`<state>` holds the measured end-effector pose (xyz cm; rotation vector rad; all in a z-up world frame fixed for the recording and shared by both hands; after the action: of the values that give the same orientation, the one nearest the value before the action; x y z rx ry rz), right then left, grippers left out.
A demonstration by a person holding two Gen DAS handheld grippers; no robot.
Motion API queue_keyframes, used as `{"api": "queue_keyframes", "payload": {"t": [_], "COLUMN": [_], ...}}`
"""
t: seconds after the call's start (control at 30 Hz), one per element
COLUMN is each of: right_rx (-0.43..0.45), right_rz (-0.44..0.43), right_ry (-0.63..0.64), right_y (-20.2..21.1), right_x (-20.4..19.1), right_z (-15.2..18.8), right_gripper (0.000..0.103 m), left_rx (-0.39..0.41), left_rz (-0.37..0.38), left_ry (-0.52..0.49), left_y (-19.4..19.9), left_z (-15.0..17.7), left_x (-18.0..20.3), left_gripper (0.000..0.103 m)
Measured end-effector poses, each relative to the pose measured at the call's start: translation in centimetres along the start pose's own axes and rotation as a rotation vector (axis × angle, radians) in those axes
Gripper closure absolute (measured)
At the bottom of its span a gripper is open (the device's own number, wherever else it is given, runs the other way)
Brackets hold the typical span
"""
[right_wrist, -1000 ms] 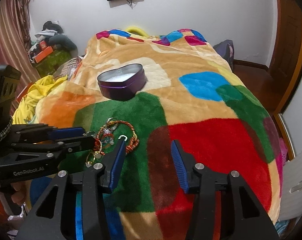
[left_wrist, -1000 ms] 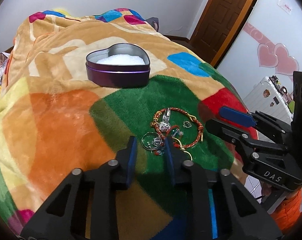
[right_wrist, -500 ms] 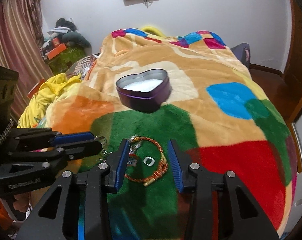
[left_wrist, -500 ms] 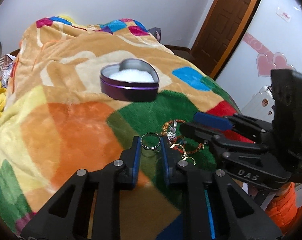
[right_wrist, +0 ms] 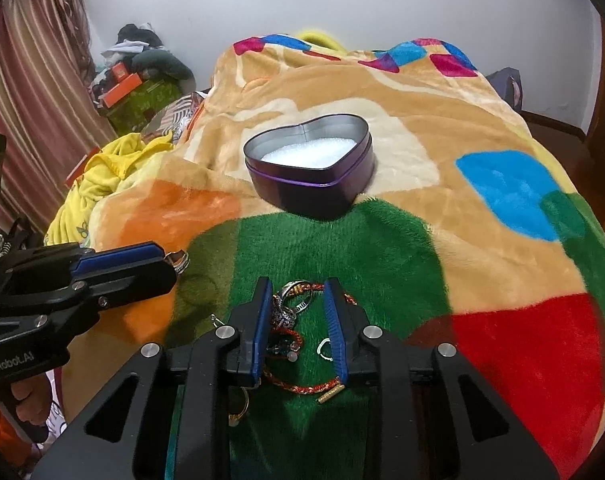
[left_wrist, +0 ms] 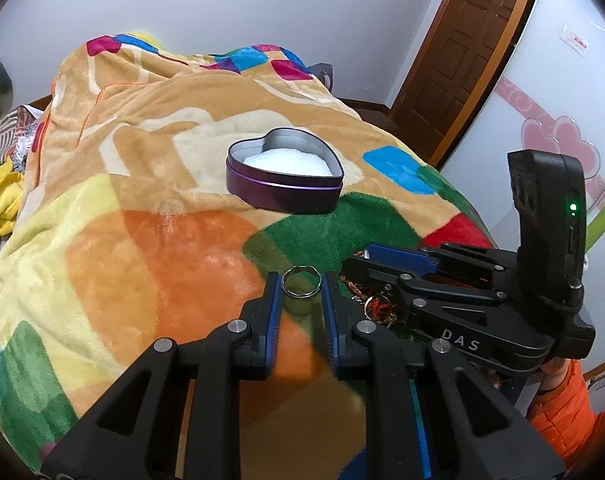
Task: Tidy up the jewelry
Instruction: 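Close the left tool on the silver ring and lift it, then carry the silver ring with the left tool onto the tin's white cushion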
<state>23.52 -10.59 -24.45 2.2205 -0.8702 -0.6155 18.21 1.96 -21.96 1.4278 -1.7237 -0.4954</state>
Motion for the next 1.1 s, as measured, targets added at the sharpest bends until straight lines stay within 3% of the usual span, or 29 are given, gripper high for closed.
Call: {"api": "queue_keyframes", "payload": {"t": [0.07,0.33,1.1], "right_rx": [-0.002,0.013,0.238], "right_rz": [-0.018,0.012,0.120], "right_ry": [-0.002,0.011,0.065], "right_y": [0.0,0.8,7.4], "right_x": [0.0,-0.4,-1.4], "right_z": [0.0,-0.4,-5.9], "right_gripper": [0.086,0.087,0.087], "left_rx": [0.004,0.036,0.208], "left_rz": [0.000,-0.009,-0.035], "left_ry": [-0.001,-0.001,-0.023], "left_y": [0.1,1.3,5.3], "left_z": [0.0,-0.5,-5.4], "left_x": [0.1,0.4,0.9], "left_gripper": [0.084,0.084,0.084]}}
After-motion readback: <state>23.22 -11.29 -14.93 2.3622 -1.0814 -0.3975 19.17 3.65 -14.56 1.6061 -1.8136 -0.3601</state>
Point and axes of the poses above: each gripper's, at about its wrist camera, not at the fingertips, and y roughly against the way its jaws point, x to its right, z to its underside, the point moved 2 cm from there along -y, roughly the way its jaws point, and after that the axes turned 7 degrees about y, right-handed, at the moved point
